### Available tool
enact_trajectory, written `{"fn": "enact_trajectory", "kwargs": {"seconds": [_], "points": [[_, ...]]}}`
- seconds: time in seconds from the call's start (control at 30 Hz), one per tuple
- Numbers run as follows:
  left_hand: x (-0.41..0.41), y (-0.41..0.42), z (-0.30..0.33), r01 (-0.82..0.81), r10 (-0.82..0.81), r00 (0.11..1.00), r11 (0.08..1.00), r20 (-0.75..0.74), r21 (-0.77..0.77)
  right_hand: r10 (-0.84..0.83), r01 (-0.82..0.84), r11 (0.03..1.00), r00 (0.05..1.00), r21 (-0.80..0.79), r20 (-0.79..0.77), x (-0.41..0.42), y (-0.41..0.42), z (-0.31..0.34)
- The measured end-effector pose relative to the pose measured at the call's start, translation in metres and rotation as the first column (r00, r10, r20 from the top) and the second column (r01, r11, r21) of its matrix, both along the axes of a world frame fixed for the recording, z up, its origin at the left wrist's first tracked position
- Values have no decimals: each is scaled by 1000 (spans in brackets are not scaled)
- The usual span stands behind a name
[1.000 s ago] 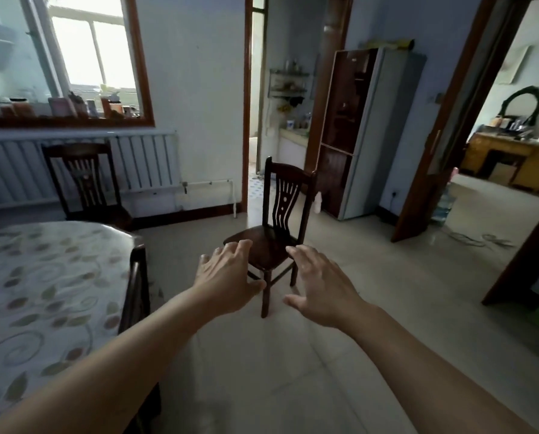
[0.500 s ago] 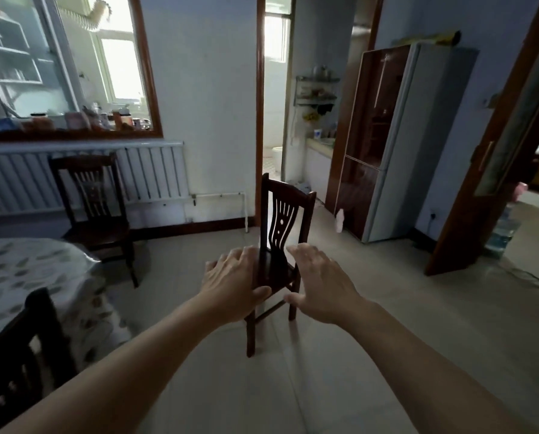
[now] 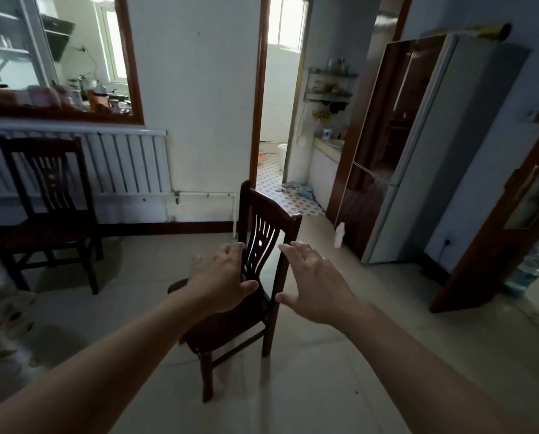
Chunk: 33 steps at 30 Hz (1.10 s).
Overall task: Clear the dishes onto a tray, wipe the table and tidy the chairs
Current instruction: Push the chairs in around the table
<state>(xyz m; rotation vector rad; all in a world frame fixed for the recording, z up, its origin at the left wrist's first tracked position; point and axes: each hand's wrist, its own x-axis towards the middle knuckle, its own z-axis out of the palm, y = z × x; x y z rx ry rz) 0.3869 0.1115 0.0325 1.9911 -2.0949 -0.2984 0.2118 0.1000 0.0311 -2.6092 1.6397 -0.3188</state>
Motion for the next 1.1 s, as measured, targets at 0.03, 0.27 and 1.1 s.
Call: {"fn": "enact_trajectory", "kwargs": {"seconds": [0.03, 0.27, 1.1], "points": [[-8, -17, 0, 2, -2, 1000, 1000, 11, 5, 0, 0, 1000, 1000, -4, -1, -8, -18, 0], [-62, -138, 0, -27, 27, 998, 1000, 54, -4, 46, -47, 999, 999, 29, 27, -57, -157, -5], [-116, -493, -52, -619, 635, 771, 766, -50, 171, 625, -620, 770, 780, 148, 19, -57, -613, -64]]}}
